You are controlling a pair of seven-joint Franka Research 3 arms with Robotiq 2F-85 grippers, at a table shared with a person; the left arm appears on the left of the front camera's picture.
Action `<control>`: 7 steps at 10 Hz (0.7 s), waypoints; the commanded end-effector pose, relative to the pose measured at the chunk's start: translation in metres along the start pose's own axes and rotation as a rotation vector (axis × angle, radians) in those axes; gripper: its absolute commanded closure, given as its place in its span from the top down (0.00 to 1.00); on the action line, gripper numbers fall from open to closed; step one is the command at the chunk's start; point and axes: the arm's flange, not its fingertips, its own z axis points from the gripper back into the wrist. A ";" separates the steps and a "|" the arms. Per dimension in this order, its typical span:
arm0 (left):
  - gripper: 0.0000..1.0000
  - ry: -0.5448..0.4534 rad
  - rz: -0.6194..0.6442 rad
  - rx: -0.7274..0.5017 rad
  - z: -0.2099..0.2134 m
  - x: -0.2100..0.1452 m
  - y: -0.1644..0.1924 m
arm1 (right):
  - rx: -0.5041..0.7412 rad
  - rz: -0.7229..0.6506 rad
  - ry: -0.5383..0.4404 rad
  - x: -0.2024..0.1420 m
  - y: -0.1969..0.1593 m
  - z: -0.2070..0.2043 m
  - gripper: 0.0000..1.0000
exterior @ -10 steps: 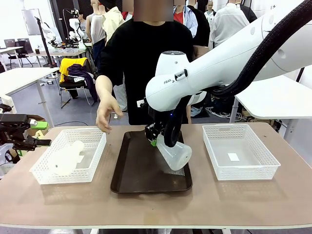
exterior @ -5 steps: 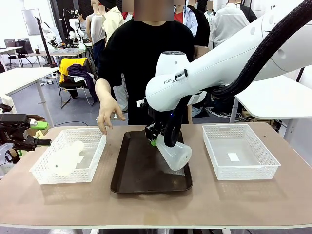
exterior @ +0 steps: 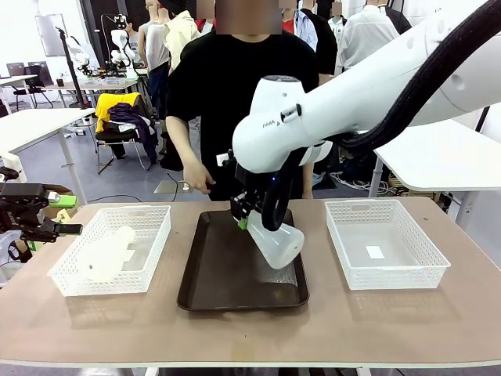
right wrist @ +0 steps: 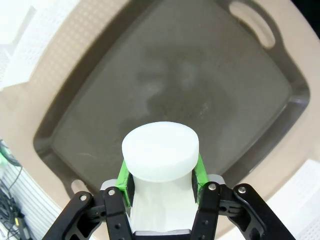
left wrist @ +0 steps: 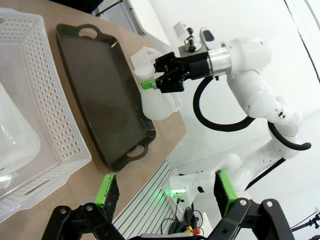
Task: Prepare the laboratory tools.
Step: Place the picked Big flask upright in the Handle tray as instructed by the person.
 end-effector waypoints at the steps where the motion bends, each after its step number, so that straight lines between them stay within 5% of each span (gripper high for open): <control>1: 1.00 -0.012 0.003 -0.016 0.000 0.000 -0.001 | 0.081 0.099 -0.146 -0.014 -0.006 0.026 0.00; 5: 1.00 -0.012 0.003 -0.016 0.000 0.000 -0.001 | 0.237 0.263 -0.449 -0.024 -0.025 0.043 0.00; 7: 1.00 -0.012 0.003 -0.016 0.000 0.000 -0.001 | 0.310 0.563 -0.627 -0.029 -0.027 0.048 0.00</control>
